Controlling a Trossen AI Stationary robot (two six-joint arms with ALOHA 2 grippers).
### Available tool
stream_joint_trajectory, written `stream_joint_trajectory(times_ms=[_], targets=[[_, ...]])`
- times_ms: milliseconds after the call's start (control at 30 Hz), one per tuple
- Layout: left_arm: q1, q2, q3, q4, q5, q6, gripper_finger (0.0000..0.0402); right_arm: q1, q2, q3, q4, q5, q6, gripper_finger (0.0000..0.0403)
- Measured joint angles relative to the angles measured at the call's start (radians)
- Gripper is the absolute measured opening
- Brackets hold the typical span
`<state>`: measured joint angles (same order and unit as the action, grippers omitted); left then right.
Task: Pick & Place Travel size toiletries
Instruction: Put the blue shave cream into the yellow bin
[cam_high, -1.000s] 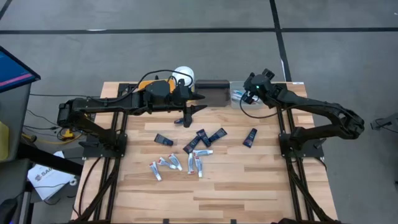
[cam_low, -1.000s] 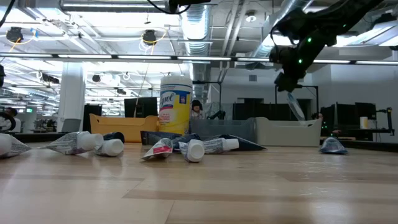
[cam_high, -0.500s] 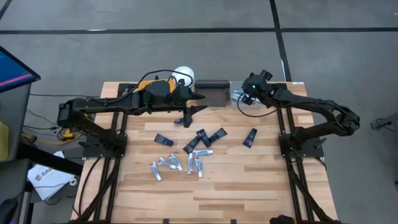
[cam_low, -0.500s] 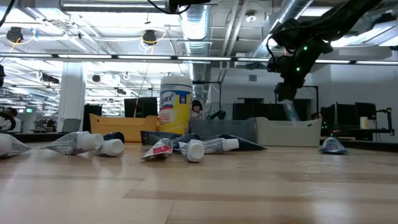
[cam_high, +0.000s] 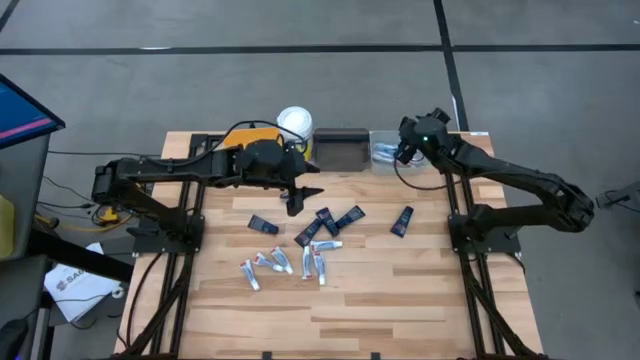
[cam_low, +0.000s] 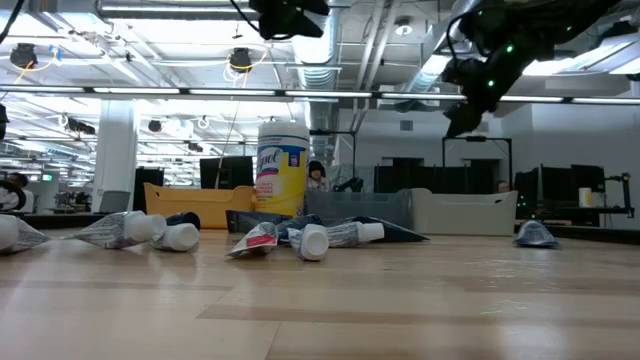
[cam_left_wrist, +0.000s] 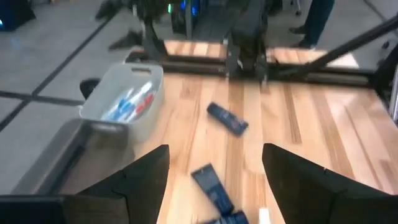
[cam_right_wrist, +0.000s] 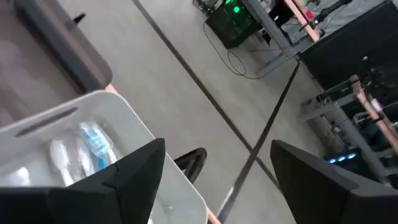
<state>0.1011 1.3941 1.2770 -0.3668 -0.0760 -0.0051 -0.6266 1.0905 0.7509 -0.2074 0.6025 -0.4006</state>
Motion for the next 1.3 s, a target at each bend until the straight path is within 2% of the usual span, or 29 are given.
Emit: stream_joint_trajectory(times_ms=[100, 233, 333, 500, 700, 900, 1100, 1300], targets=[[-0.014, 0.000, 0.000, -0.110, -0.003, 0.000, 0.0252, 0.020, -0.051, 0.046, -0.063, -0.042, 0.094, 0.0285], [-0.038, 0.000, -0.013, -0.272, -0.022, -0.006, 0.0248, 0.068, -0.156, 0.130, -0.107, -0.202, 0.205, 0.0285], [-0.063, -0.013, -0.090, -0.286, -0.023, -0.060, 0.0246, 0.119, -0.252, 0.179, -0.107, -0.319, 0.280, 0.0285], [-0.139, -0.076, -0.271, -0.277, -0.027, -0.113, 0.0246, 0.244, -0.412, 0.205, -0.108, -0.429, 0.368, 0.0285], [-0.221, -0.144, -0.475, -0.180, -0.079, -0.114, 0.0246, 0.424, -0.547, 0.204, -0.138, -0.473, 0.463, 0.0285], [-0.233, -0.181, -0.604, -0.131, -0.136, -0.116, 0.0246, 0.575, -0.661, 0.197, -0.149, -0.476, 0.536, 0.0285], [-0.223, -0.180, -0.699, -0.040, -0.145, -0.112, 0.0246, 0.668, -0.709, 0.130, -0.140, -0.476, 0.587, 0.0286], [-0.207, -0.180, -0.778, 0.033, -0.144, -0.109, 0.0246, 0.715, -0.712, 0.061, -0.033, -0.475, 0.596, 0.0286]])
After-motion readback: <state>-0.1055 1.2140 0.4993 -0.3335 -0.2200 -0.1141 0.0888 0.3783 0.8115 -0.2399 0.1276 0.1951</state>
